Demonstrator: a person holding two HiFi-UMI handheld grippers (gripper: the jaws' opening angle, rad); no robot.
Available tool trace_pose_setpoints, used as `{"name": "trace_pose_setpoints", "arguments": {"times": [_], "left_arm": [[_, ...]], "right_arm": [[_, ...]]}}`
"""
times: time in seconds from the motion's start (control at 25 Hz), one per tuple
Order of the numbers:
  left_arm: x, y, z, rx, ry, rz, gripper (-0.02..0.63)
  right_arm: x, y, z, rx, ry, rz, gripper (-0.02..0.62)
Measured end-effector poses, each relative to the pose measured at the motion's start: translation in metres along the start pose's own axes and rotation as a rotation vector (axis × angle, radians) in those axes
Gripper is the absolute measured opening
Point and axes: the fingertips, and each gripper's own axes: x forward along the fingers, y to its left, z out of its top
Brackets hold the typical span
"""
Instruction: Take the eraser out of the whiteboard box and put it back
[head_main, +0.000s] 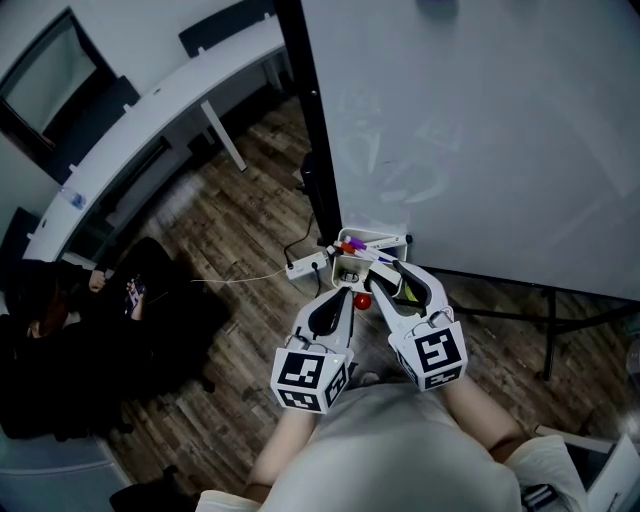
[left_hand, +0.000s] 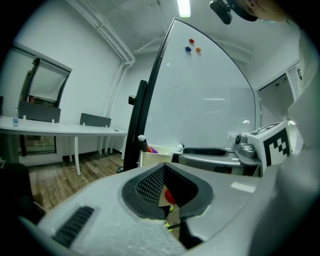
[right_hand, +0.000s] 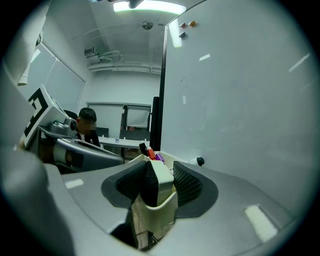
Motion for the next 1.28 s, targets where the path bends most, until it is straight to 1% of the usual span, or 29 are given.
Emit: {"name": "trace_pose_setpoints", "arguments": {"times": [0.4,0.48,0.56,0.6,1.28], "left_arm": [[-0.001,0.0,0.0,-0.003,-0.002,-0.007,0.0],[-0.002,-0.001,0.0,-0.003,-0.001,-0.011,0.0],[-0.002,-0.001,0.0,-0.003,-0.003,-0.013,0.0],[-0.003,0.0,0.0,-0.004,-0.003,-0.014,0.0],[-0.022,-0.004,-0.002,0.001,0.004,-0.039,0.0]], "right_arm": [[0.001,0.001,-0.001,0.011,0.001,-0.006,0.193],[0.0,0.002,0.001,0.017,-0.004,-0.004,0.211],[-0.001,0.003,0.003,0.021,-0.014,-0.003,0.251],[-0.002,0.004,0.005,0.021,-0.018,-0.003,0.258],[-0.02,0.015,0.019,0.015,-0.034,-0.049,0.255]]}}
